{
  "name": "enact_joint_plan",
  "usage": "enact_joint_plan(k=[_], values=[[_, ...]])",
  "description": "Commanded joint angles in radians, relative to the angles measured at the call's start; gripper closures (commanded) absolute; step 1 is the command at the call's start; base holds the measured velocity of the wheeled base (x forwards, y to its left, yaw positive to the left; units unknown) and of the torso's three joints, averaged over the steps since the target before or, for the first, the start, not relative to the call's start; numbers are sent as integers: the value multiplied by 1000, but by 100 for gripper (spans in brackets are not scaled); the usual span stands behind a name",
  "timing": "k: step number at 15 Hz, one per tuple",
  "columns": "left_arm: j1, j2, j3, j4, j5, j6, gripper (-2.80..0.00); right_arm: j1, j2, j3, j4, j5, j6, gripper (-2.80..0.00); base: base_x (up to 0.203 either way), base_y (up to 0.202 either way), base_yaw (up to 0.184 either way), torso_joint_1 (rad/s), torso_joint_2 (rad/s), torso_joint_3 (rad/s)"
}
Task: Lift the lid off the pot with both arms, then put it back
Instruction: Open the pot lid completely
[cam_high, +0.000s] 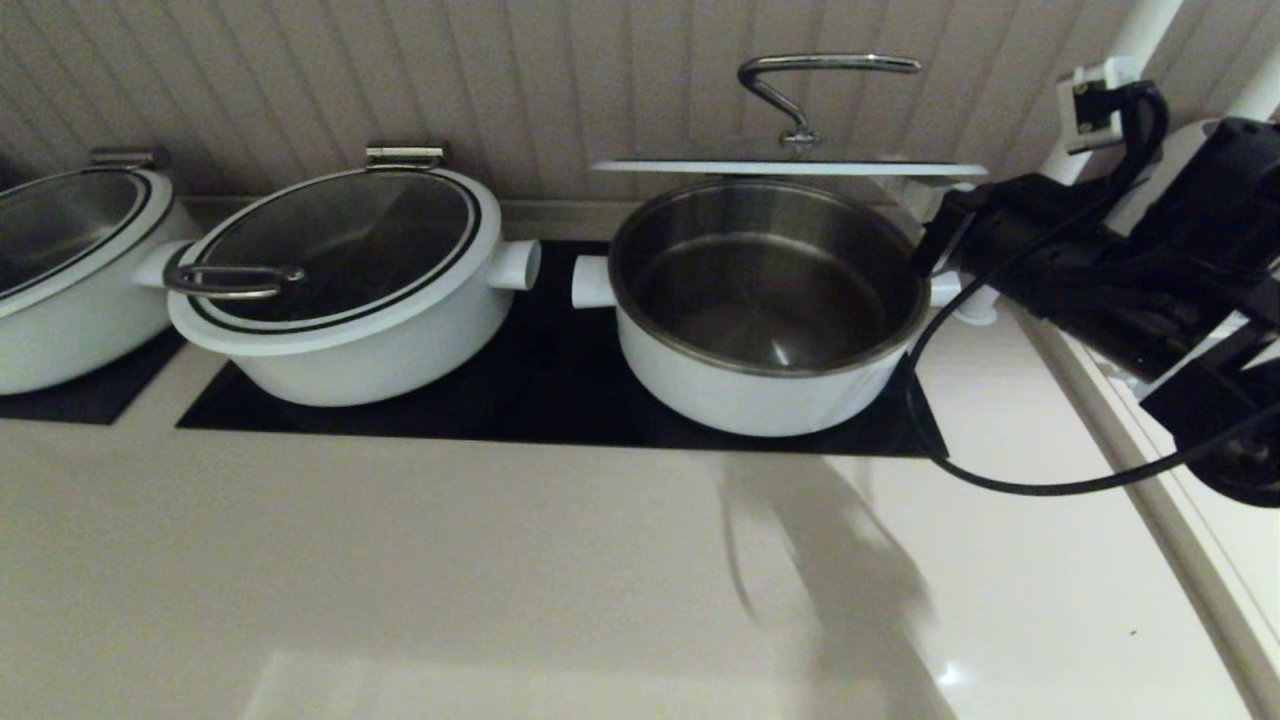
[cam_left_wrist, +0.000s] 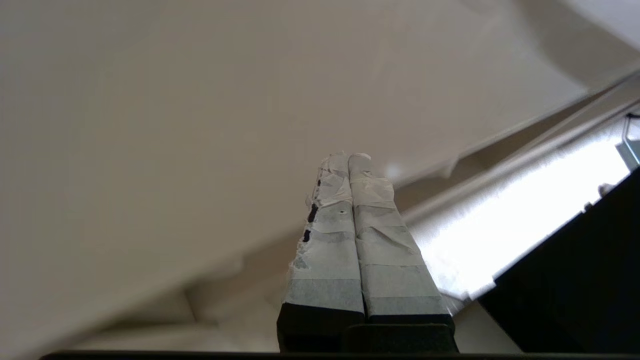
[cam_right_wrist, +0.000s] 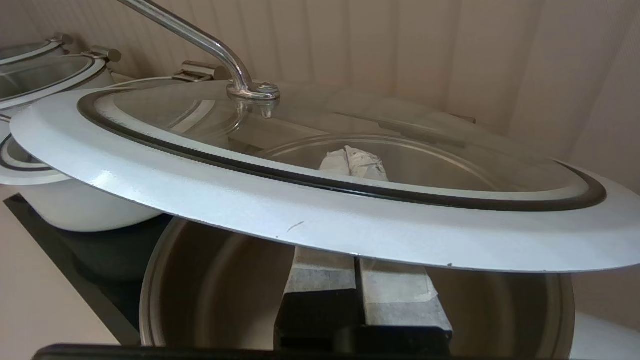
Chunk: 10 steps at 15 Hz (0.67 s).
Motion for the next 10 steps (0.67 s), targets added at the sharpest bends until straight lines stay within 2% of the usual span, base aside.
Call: enact_joint_plan(k=[1, 2, 3, 4, 5, 6, 9, 10], values=[[0, -7, -19, 73, 7, -5, 0, 1, 0, -1, -6, 2, 1, 0, 0, 0, 0, 0, 0, 0], [0, -7, -37, 133, 16, 22, 0, 1, -2, 0, -6, 2, 1, 0, 0, 0, 0, 0, 0, 0], [0, -7, -40, 136, 17, 83, 0, 1, -2, 0, -6, 2, 1, 0, 0, 0, 0, 0, 0, 0], [0, -7, -41, 136, 18, 115, 0, 1, -2, 0, -6, 2, 1, 0, 0, 0, 0, 0, 0, 0], [0, -7, -41, 134, 22, 113, 0, 1, -2, 0, -6, 2, 0, 0, 0, 0, 0, 0, 0, 0], [0, -7, -41, 141, 40, 93, 0, 1, 0, -1, -6, 2, 0, 0, 0, 0, 0, 0, 0, 0], [0, -8, -43, 154, 97, -43, 0, 1, -2, 0, -6, 2, 0, 0, 0, 0, 0, 0, 0, 0], [0, -8, -40, 152, 116, -53, 0, 1, -2, 0, -6, 2, 0, 0, 0, 0, 0, 0, 0, 0]])
